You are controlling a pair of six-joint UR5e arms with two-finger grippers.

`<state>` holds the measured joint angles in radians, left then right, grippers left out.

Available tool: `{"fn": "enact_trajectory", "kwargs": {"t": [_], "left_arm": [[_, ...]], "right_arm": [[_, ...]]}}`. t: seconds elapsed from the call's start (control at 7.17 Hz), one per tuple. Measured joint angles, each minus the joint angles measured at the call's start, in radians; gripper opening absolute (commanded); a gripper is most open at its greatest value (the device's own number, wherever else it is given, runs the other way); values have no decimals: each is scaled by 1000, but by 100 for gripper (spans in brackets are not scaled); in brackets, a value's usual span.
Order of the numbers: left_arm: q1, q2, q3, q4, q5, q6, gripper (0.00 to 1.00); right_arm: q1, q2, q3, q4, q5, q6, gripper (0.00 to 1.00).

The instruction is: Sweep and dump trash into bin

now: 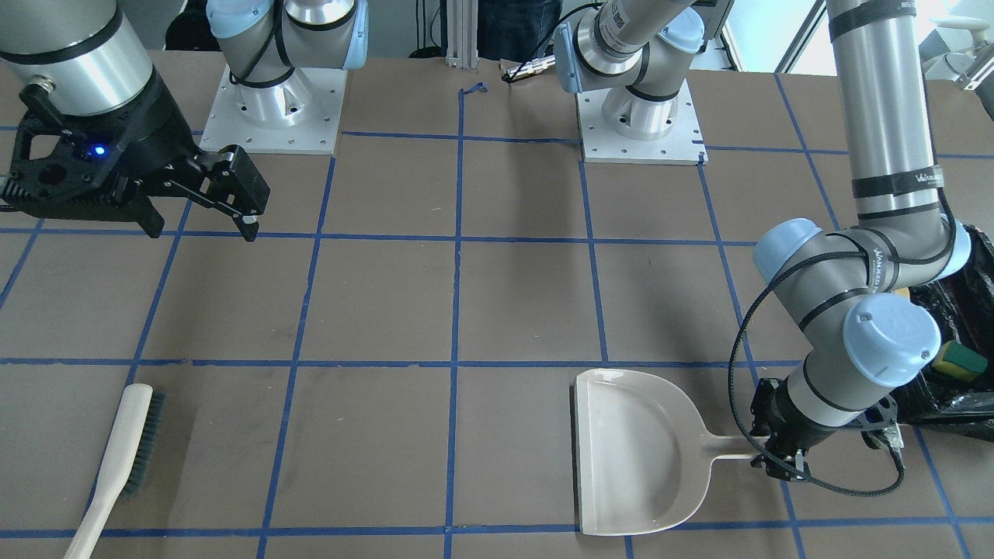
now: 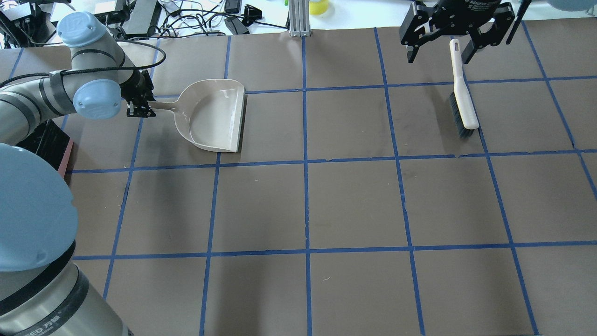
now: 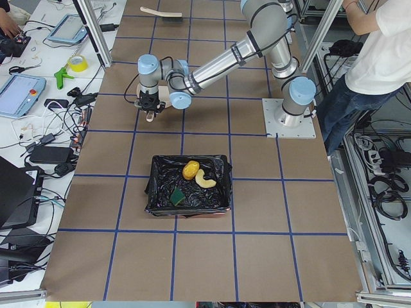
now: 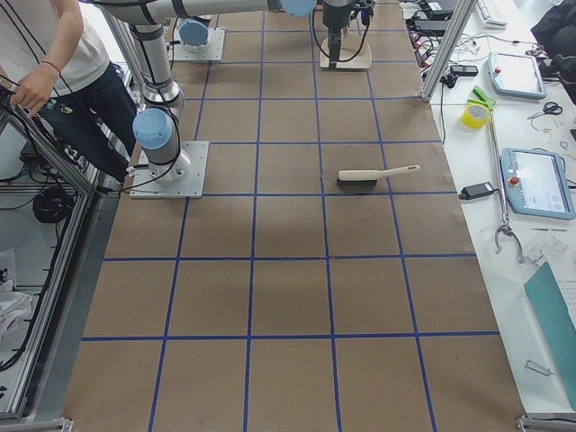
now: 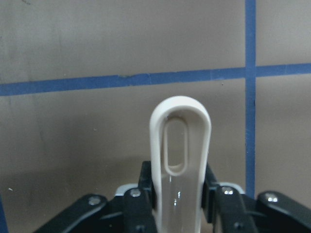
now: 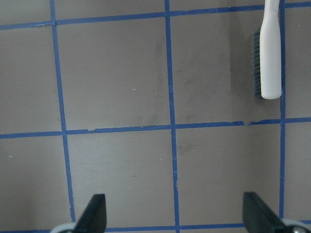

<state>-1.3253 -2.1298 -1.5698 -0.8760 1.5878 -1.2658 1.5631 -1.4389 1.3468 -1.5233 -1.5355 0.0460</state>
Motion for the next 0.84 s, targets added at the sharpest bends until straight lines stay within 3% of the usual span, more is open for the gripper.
{"fn": "enact_trajectory", "kwargs": {"t": [0.14,0.56,0.84], "left_arm": [[-1,8,-2,0,15,2,100],[-35,55,-1,2,38,4,100],[-58,122,6,-10,40,201,100]], "right_arm": [[0,0,0,0,0,0,100],[0,0,0,0,0,-1,100],[0,0,0,0,0,0,100]]}}
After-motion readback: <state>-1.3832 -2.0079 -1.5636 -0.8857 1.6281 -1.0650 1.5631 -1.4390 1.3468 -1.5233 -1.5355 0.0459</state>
